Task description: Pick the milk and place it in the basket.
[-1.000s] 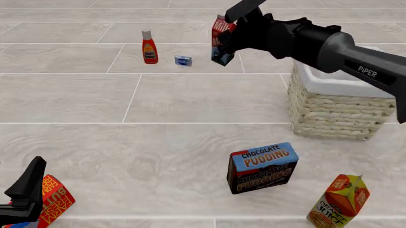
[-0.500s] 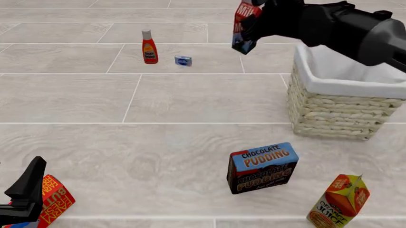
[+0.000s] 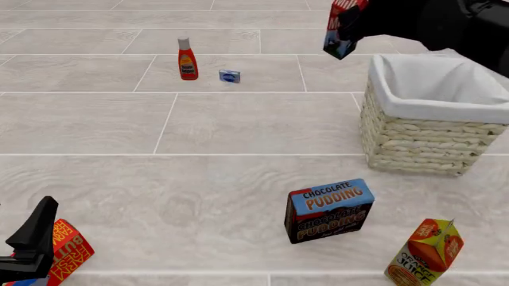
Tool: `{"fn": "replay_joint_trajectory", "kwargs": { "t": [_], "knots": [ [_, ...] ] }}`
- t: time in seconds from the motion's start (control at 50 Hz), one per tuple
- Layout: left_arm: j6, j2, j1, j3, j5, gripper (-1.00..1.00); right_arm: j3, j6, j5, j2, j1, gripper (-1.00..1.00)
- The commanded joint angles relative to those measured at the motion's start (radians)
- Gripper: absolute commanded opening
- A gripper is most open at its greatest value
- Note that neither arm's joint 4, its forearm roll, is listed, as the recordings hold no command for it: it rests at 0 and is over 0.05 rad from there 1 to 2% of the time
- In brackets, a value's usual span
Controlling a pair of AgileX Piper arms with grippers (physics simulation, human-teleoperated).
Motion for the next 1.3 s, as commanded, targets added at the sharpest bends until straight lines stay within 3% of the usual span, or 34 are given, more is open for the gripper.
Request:
{"fn": "replay_joint_trajectory", "kwargs": {
  "t": [0.02, 0.54, 1.3],
  "knots": [
    [0.000, 0.000, 0.000, 0.000, 0.000, 1.00, -0.004, 0.025, -0.011, -0.032, -0.061, -1.00],
    [0.000, 0.000, 0.000, 0.000, 0.000, 1.00, 0.041, 0.057, -0.034, -0.056, -0.193, -1.00],
    [0.000, 0.000, 0.000, 0.000, 0.000, 1.00, 0.143, 0.046, -0.057, -0.116, -0.359, -1.00]
  ]
}}
